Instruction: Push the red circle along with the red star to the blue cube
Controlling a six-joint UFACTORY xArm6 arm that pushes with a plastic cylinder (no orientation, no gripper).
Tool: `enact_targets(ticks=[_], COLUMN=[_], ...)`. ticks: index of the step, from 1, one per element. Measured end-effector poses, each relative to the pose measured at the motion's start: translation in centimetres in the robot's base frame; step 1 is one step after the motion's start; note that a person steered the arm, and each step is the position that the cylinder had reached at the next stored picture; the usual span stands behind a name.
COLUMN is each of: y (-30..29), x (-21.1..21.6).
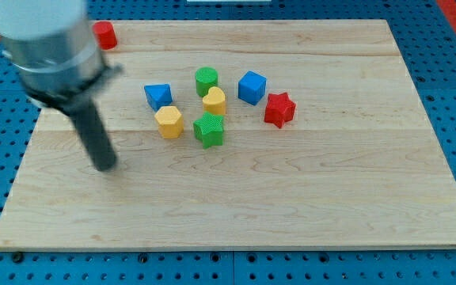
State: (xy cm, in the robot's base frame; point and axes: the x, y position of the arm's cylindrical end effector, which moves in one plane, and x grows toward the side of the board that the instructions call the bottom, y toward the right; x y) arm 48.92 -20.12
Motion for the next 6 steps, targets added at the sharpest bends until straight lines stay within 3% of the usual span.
enact_targets(ticks=[2, 3, 5, 6], y=[-8.5, -10.4, -7.6, -2.3], x=[-2.9, -8.5, -25.9, -28.2])
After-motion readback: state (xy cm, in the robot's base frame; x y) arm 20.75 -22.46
